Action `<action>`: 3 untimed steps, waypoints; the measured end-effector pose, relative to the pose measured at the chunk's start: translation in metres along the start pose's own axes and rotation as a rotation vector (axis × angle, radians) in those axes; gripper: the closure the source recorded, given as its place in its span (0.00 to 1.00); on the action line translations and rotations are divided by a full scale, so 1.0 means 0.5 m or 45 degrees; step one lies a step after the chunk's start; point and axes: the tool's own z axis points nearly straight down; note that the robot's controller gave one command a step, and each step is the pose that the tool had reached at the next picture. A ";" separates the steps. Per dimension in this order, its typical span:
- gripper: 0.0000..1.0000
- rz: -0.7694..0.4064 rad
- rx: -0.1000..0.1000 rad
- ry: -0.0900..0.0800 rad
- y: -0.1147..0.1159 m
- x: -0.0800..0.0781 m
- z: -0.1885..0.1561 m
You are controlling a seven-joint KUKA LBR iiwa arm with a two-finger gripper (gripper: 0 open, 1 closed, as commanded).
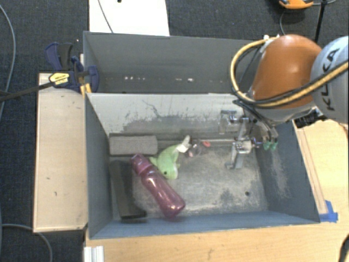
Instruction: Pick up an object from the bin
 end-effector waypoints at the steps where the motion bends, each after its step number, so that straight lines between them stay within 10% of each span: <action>1: 0.00 0.000 0.000 -0.011 0.000 -0.003 -0.009; 3: 0.00 -0.096 -0.001 -0.017 0.098 -0.009 0.172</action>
Offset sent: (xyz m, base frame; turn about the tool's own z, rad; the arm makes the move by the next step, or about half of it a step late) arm 0.0310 0.0796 -0.1391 -0.2544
